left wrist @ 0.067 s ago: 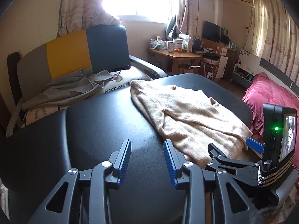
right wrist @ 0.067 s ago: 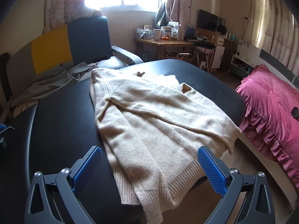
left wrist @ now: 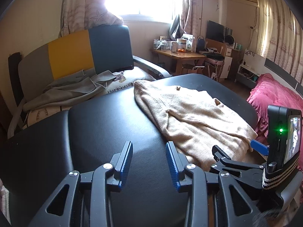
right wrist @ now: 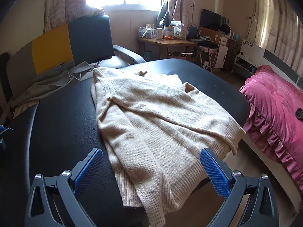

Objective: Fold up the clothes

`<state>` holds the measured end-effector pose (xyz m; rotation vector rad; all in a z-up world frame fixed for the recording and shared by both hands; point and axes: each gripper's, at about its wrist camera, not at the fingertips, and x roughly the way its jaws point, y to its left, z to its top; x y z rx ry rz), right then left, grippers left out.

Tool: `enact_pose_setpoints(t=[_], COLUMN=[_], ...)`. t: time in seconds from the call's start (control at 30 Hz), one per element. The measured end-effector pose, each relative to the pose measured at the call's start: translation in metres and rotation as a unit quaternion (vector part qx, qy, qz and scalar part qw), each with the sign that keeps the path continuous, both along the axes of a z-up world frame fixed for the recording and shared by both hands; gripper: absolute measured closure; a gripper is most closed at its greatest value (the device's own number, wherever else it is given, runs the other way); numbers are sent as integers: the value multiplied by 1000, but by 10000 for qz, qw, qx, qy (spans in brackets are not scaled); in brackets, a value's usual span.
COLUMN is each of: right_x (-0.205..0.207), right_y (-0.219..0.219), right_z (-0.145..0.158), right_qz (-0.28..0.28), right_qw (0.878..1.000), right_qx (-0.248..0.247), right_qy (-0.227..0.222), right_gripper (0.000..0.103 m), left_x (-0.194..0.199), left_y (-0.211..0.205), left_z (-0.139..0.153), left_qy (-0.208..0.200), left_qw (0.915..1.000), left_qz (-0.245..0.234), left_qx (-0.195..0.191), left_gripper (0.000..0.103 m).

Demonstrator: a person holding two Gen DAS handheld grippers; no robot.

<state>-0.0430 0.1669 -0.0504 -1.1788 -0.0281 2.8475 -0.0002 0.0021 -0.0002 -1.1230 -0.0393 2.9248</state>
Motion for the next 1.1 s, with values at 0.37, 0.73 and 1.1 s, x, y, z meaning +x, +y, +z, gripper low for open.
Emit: enact_pose_setpoints(t=[0.37,0.73,1.1], right_x=[1,-70,-110], right_y=[-4,37,-37], right_z=[-14,-73,-106], right_qz=[259,540,1258], right_qw=[9992,9785,9699], right_qx=[-187,-1753,-1532], right_qy=[-249,-940,-1412], right_gripper=[0,0,0], left_x=[-3,11,47], left_y=[-11,-89,-140], left_z=[-43,-156,-148], left_qy=[-488,-1663,-1396], left_qw=[9985,9845,9800], left_qz=[80,525,659], left_qx=[-225,177,1253], left_gripper=[58,57,36])
